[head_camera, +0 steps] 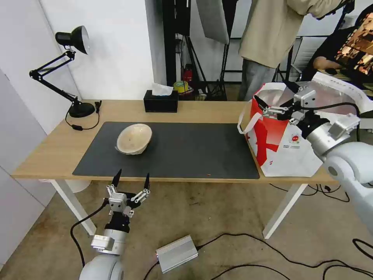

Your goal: Pick up the trash from the table and place it into the takeout bag.

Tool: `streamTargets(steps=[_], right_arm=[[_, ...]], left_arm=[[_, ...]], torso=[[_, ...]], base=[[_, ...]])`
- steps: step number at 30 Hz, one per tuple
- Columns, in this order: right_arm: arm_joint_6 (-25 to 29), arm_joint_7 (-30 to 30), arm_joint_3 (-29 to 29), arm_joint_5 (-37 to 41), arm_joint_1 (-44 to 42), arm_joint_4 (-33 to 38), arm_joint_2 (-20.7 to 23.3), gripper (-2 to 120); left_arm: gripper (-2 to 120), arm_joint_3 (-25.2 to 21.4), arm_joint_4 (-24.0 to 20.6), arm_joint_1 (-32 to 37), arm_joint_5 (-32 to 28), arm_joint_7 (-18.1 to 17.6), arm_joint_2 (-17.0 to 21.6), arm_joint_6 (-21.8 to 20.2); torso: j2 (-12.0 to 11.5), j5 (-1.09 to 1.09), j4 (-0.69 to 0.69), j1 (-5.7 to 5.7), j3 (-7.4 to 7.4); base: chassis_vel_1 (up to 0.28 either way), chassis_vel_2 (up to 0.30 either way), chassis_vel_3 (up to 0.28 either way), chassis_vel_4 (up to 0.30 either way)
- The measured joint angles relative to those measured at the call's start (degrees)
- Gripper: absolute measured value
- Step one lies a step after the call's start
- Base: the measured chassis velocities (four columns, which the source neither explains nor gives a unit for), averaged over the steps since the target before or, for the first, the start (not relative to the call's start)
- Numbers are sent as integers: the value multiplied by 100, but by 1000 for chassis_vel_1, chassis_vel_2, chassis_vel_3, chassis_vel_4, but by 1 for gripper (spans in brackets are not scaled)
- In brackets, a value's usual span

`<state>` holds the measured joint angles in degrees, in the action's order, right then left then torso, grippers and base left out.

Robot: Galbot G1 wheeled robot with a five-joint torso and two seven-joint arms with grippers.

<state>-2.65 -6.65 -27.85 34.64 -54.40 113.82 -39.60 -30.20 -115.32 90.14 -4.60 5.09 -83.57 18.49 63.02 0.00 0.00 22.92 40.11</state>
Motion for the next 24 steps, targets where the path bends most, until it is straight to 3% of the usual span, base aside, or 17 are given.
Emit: streamTargets(steps=[11,24], right_arm=[[369,8,-675,-673,-1231,559,-562,100],[759,100,-718,-1232,-2195,926,-1365,100]], left_arm=[[100,47,-2,32,30,0,-38,16],[100,34,-42,47,4,1,-16,36]], torso=[[0,0,-1,0,0],[0,0,-1,0,-1]], base=[[0,0,0,0],[0,0,0,0]])
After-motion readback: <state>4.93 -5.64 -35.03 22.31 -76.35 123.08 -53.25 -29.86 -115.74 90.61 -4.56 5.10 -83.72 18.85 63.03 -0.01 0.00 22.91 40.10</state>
